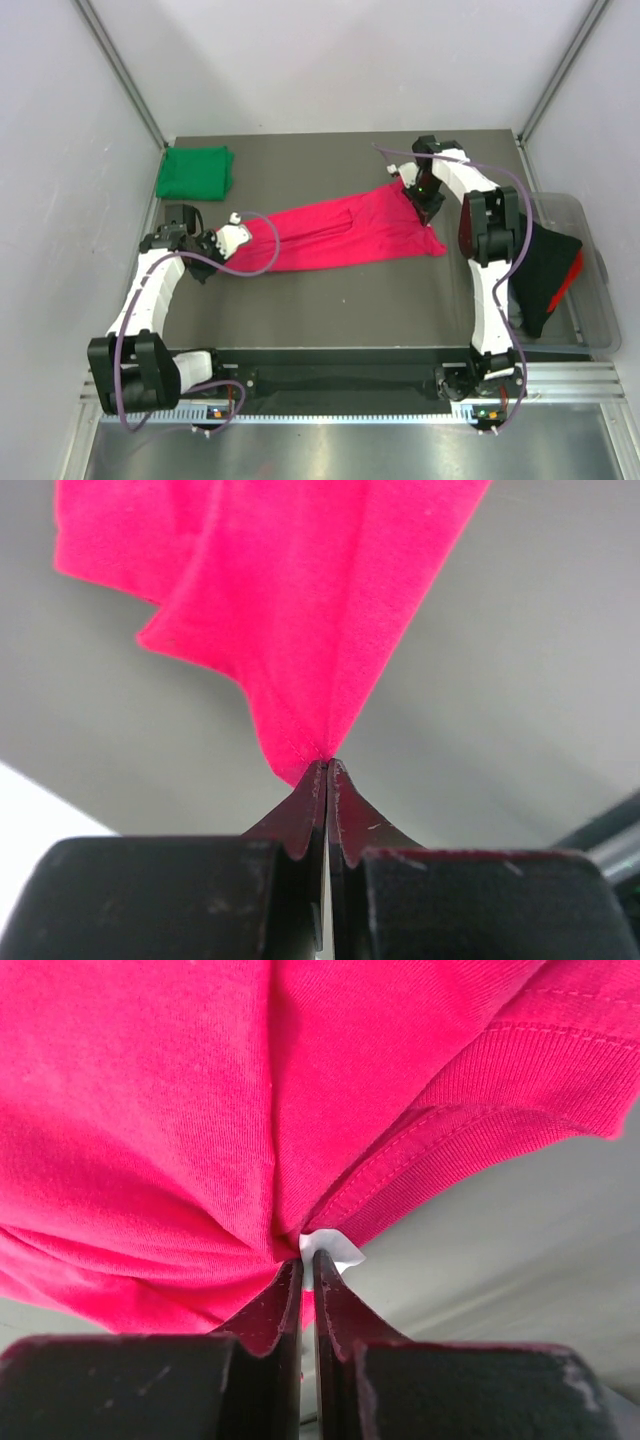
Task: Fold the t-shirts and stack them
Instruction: Fold the tshirt
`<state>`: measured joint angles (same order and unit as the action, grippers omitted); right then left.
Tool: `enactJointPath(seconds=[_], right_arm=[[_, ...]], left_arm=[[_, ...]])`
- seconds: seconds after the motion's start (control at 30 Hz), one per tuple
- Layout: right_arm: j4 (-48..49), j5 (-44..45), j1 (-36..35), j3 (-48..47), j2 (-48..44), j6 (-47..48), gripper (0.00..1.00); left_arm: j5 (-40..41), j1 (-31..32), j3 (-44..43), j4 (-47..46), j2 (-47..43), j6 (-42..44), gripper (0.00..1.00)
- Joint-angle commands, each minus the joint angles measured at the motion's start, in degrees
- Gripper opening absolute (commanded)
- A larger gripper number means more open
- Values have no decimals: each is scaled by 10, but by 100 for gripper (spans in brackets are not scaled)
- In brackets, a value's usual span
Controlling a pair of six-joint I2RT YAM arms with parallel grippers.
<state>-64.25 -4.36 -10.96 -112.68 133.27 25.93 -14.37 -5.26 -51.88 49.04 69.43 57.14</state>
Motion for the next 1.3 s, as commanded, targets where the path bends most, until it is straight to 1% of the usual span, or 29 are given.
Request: enactJointPath(seconds=[0.0, 0.1, 0.17, 0.2, 0.3, 0.33, 0.37, 0.4, 0.53, 0.67, 0.8, 0.93, 1.03, 1.1, 1.2, 1.27], right_arm=[[75, 15, -10, -10, 44, -4, 0], [90, 23, -24, -55, 57, 1, 0], [99, 37, -34, -81, 74, 1, 0], [108, 40, -38, -107, 80, 1, 0], [122, 65, -49, -154, 108, 0, 0], [127, 71, -50, -184, 123, 0, 0], [144, 76, -56, -197, 129, 2, 0], [157, 88, -57, -207, 132, 2, 0], [241, 117, -59, -209, 135, -4, 0], [332, 138, -59, -223, 146, 9, 0], [388, 140, -62, -262, 178, 14, 0], [455, 140, -75, -268, 190, 23, 0], [485, 137, -85, -279, 204, 27, 0], [499, 140, -90, -286, 216, 38, 0], [520, 149, -98, -288, 223, 54, 0], [538, 168, -99, -268, 216, 48, 24]], left_arm=[[-40, -3, 22, 50, -32, 10, 0], [-84, 8, 33, 75, -48, 15, 0], [-87, 45, 36, 84, -52, -1, 0], [-79, 88, 37, 91, -52, -7, 0], [-69, 158, 45, 94, -50, -47, 0], [-69, 204, 48, 93, -49, -57, 1], [-69, 226, 52, 93, -44, -77, 1], [-66, 268, 54, 92, -38, -88, 0], [-55, 342, 56, 87, -1, -134, 0], [-72, 389, 52, 70, 5, -185, 1], [-78, 455, 42, 48, 25, -225, 1], [-94, 491, 14, 43, 85, -237, 1], [-97, 521, -9, 38, 125, -248, 1], [-111, 535, -23, 38, 148, -258, 9], [-135, 539, -66, 47, 170, -271, 13], [-128, 541, -83, 51, 178, -277, 15]])
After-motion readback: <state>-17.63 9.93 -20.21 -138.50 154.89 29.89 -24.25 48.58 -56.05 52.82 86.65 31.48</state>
